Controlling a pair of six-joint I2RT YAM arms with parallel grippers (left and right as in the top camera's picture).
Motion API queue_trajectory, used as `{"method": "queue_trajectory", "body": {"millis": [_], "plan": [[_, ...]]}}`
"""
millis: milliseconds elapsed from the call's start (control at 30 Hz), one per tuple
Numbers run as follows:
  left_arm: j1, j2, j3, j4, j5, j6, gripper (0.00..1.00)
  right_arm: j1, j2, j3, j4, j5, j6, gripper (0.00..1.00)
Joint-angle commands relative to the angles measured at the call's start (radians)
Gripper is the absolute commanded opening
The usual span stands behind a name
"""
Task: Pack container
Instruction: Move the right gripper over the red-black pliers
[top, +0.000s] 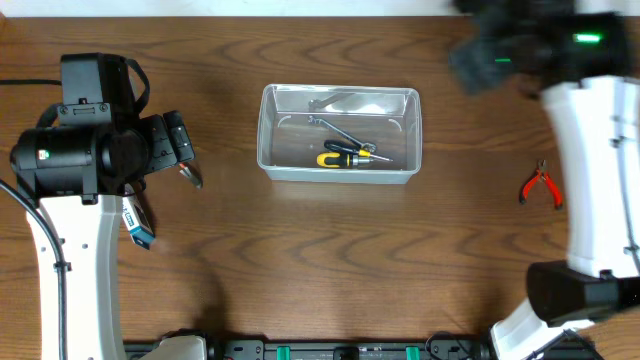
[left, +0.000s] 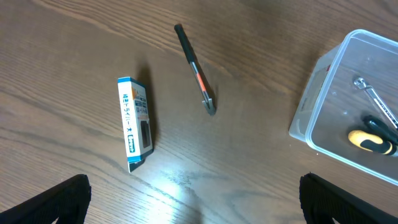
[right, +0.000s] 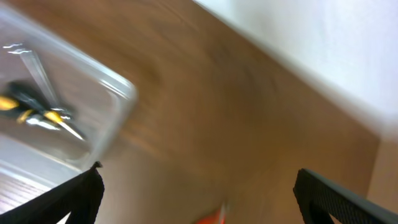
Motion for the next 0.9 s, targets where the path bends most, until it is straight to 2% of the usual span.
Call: {"method": "queue_trajectory", "body": {"millis": [0,167,333,667,867], "plan": [[0.005,-0.005,0.009,-0.003,-0.001,0.002,0.98,-0.146,0.029,-0.014,-0.092,-0.001,0.345,0.99],[0.005,-0.005,0.009,-0.003,-0.001,0.002,0.98,-0.345,0.032,-0.045,-0.233,-0.01,0.512,0.99],[0.005,-0.005,0.009,-0.003,-0.001,0.002,0.98,-0.426,0.032,-0.164,-0.235,-0.031,0.563,0.99],[0.005,-0.005,0.009,-0.01,-0.001,0.001,0.98,-0.393,0.032,-0.615,0.114,-0.049,0.595,0.99],[0.005,-0.005,0.009,-0.014,-0.001,0.002,0.98,-0.387,0.032,-0.805,0.303,-0.049,0.605,0.99]]}}
